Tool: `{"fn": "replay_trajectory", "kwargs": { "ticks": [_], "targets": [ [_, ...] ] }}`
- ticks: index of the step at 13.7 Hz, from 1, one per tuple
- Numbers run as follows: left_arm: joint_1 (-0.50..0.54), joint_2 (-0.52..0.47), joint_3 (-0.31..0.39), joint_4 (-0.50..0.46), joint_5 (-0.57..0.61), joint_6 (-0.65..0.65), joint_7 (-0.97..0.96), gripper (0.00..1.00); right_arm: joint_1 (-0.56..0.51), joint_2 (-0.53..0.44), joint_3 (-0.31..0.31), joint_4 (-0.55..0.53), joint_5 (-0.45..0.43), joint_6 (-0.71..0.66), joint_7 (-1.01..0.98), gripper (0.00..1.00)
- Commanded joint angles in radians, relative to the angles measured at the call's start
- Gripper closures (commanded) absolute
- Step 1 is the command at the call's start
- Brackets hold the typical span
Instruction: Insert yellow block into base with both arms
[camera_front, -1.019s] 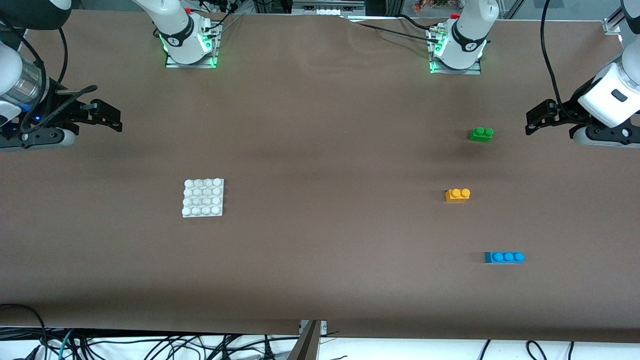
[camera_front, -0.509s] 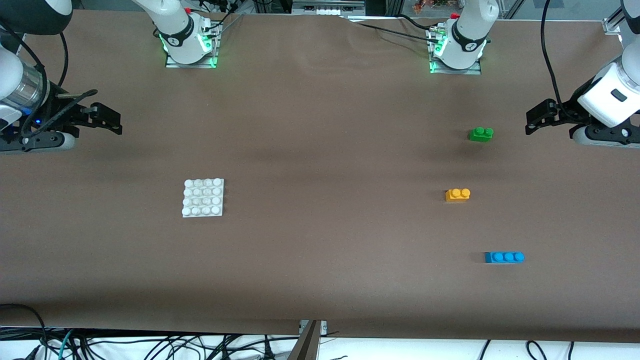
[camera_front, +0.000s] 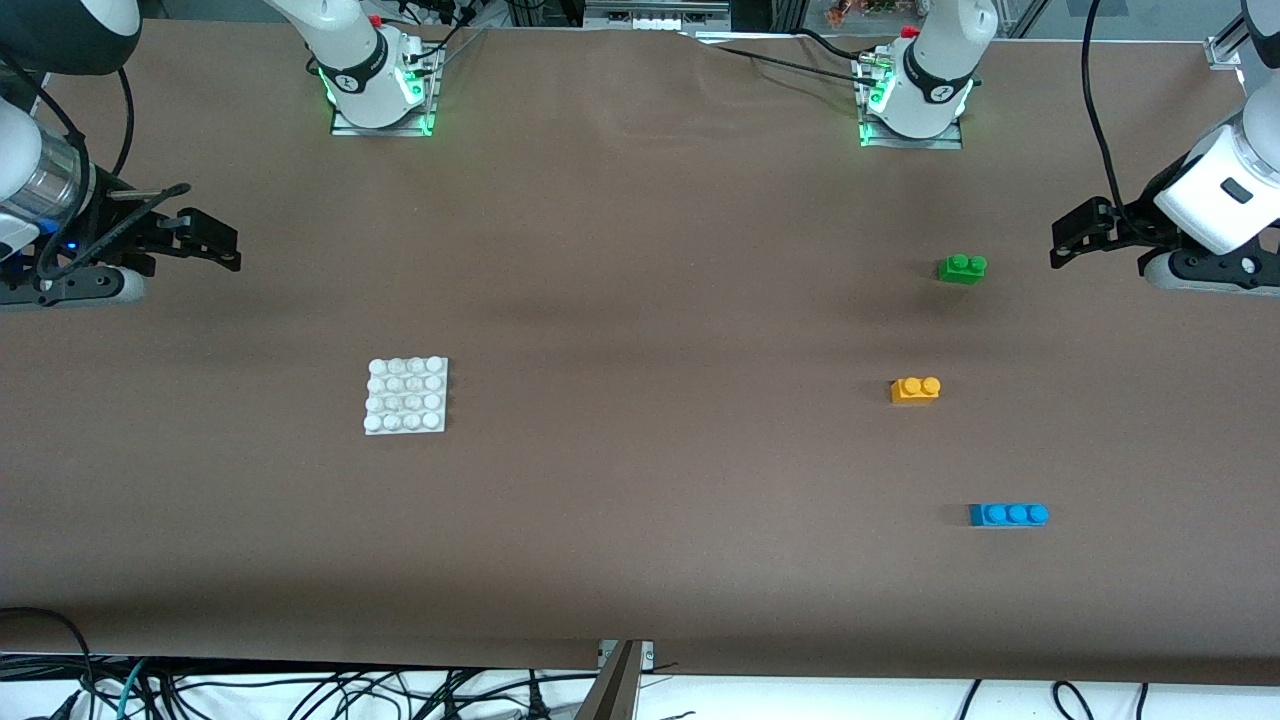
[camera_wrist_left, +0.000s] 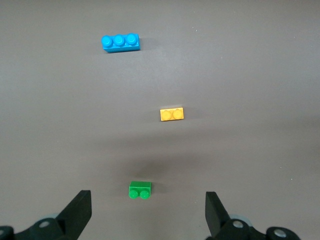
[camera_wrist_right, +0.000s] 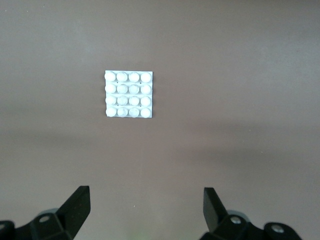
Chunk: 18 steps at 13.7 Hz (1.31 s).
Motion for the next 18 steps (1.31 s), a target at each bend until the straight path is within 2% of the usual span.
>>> {"fn": "replay_trajectory", "kwargs": {
  "ticks": [1, 11, 15, 18],
  "targets": [
    [0.002, 0.010, 0.003, 0.027, -0.015, -0.021, 0.023, 0.00, -0.005, -0.016, 0.005, -0.019, -0.007, 0.013, 0.009, 0.00],
    [0.002, 0.010, 0.003, 0.027, -0.015, -0.021, 0.020, 0.00, -0.002, 0.015, 0.005, -0.052, -0.010, 0.056, 0.010, 0.00],
    [0.002, 0.008, 0.003, 0.027, -0.015, -0.021, 0.019, 0.00, -0.003, -0.002, 0.004, -0.166, -0.009, 0.166, 0.012, 0.00],
    [0.002, 0.008, 0.003, 0.027, -0.015, -0.023, 0.022, 0.00, -0.003, -0.025, 0.004, -0.325, -0.004, 0.331, 0.013, 0.00]
  ]
}}
